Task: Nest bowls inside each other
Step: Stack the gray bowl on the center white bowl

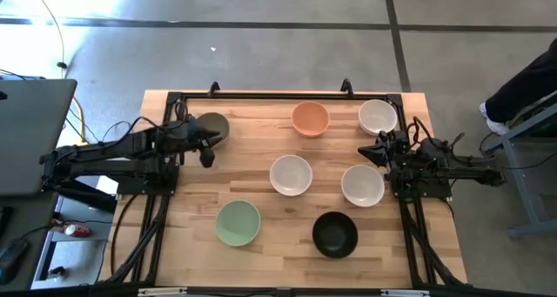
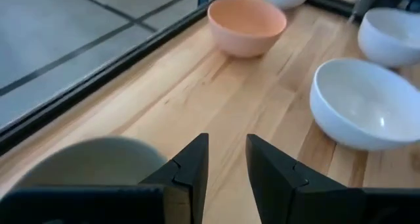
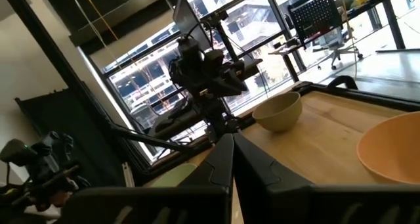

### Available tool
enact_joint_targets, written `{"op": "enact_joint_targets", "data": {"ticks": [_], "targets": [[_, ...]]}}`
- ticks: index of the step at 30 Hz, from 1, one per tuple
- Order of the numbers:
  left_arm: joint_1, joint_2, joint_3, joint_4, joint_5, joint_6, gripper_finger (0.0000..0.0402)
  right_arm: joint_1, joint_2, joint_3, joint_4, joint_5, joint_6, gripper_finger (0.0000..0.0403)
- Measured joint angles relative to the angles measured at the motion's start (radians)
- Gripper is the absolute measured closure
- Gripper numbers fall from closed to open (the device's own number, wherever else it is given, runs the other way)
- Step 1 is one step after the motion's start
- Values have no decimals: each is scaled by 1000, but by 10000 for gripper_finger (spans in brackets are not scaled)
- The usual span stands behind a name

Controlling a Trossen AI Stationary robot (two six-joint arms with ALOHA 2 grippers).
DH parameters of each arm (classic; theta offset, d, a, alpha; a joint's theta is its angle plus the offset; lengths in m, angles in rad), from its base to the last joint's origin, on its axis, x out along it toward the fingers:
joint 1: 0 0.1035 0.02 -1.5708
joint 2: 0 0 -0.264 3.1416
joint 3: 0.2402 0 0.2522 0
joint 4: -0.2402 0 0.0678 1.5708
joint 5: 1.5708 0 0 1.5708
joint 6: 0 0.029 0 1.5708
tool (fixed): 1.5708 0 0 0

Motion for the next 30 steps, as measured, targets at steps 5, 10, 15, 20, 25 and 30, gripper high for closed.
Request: {"op": "enact_joint_targets", "data": {"ticks": [5,10,15,20,25,30], "targets": [[0,28,36,-89,-11,0,307,0,0,0,16,-8,12,402],[0,60,50,-134,-38,0,307,0,0,0,16,-7,-8,402],[0,110,49,-179,-61,0,307,0,0,0,16,-3,-9,402],[0,175,49,-181,-75,0,307,0,0,0,16,-2,-11,402],[0,244,49,-180,-75,3,307,0,0,0,16,-2,-13,402],[0,298,48,-178,-95,8,307,0,0,0,16,-2,-13,402]]}}
